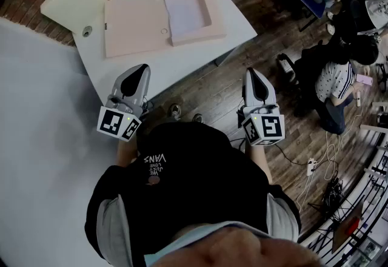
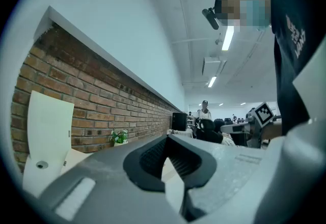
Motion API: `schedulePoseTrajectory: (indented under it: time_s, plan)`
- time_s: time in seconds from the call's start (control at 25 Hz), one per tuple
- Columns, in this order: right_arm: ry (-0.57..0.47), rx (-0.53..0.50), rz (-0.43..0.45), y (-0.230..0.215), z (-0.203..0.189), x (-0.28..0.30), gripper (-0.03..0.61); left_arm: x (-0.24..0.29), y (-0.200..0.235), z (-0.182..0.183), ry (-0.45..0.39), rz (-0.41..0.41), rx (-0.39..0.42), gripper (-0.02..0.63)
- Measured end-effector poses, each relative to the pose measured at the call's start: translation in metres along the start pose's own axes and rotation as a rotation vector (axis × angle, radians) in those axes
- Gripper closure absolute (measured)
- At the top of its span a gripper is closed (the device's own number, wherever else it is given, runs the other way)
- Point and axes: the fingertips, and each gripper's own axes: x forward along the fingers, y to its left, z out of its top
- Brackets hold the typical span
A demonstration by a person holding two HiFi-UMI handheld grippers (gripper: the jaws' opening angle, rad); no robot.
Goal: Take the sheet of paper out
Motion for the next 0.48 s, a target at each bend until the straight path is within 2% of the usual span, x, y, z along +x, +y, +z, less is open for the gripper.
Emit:
schedulePoseTrajectory:
  time_s: [0.48]
  plan:
    - [-0.035, 0.044, 0.103, -0.019, -0.001, -0.014, 0.578, 0.0, -0.032, -0.011, 0.003, 0.064, -0.009, 0.614]
